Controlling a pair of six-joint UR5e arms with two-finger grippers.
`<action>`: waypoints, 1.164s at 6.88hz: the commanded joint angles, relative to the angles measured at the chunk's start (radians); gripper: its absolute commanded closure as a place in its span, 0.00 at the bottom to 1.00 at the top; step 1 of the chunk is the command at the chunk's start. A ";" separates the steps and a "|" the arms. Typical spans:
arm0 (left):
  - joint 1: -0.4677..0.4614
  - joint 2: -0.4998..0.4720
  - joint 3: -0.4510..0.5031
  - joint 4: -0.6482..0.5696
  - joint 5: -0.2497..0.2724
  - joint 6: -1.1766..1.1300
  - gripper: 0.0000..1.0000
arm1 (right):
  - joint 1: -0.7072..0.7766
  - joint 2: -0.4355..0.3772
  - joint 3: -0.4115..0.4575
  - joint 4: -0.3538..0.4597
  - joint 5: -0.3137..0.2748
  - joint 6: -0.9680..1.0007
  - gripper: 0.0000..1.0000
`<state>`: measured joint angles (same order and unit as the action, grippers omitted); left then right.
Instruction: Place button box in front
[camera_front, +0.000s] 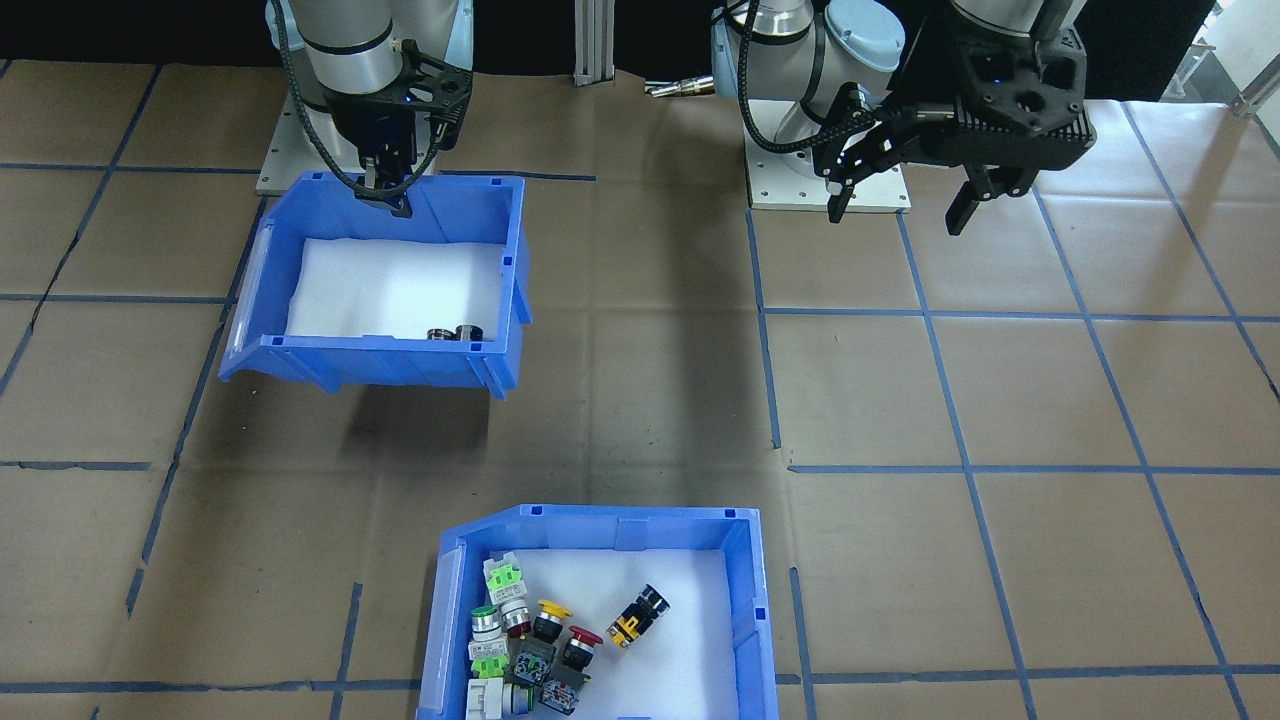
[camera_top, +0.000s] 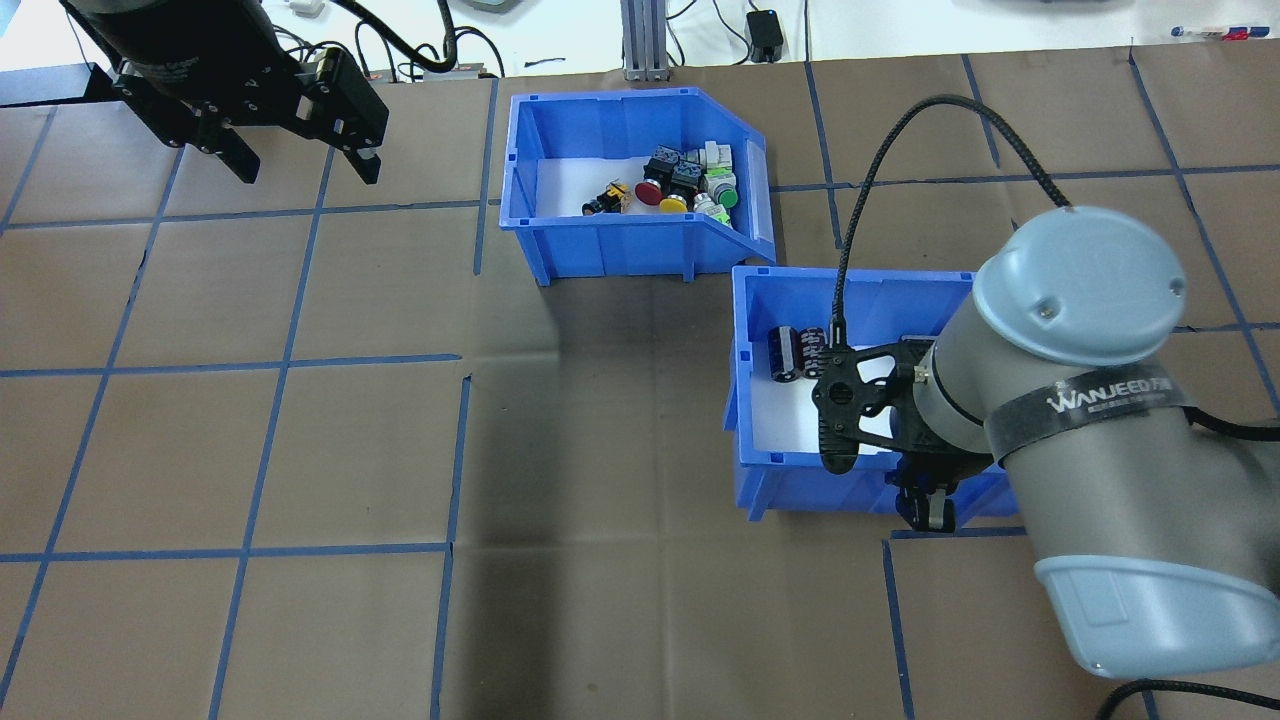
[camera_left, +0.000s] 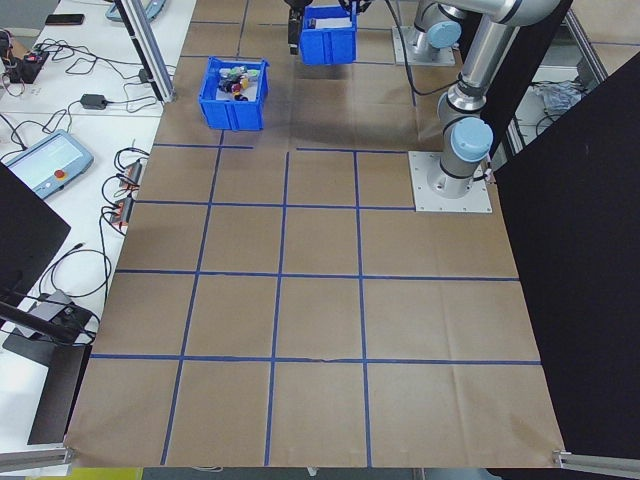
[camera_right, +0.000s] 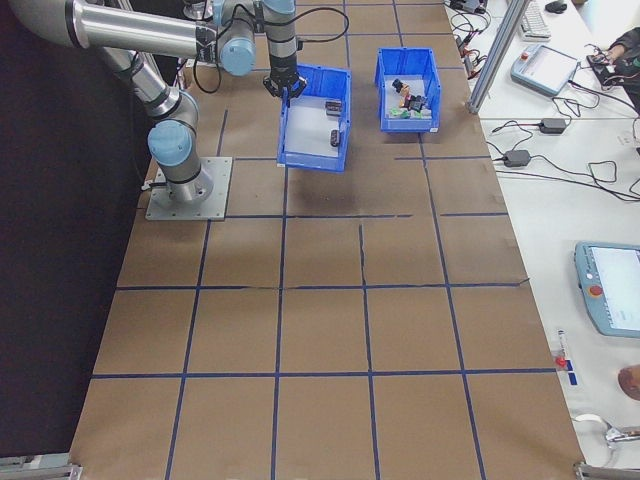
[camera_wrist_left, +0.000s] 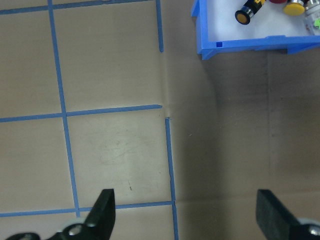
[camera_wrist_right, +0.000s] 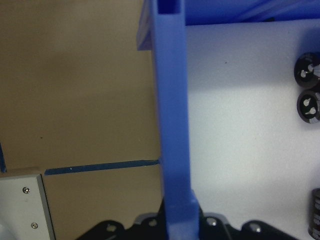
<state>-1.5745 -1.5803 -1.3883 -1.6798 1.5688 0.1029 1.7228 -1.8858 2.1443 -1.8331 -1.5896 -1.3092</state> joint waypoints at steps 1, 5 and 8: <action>0.005 0.003 -0.009 0.002 0.051 0.029 0.00 | 0.125 0.052 0.002 -0.041 -0.028 0.124 0.99; 0.022 0.008 -0.012 -0.004 0.036 0.027 0.00 | 0.341 0.186 0.002 -0.219 -0.052 0.289 0.99; 0.021 0.013 -0.038 -0.004 -0.007 0.012 0.00 | 0.417 0.298 0.003 -0.336 -0.087 0.364 0.99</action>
<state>-1.5533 -1.5689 -1.4175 -1.6829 1.5930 0.1210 2.1239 -1.6209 2.1473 -2.1400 -1.6622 -0.9846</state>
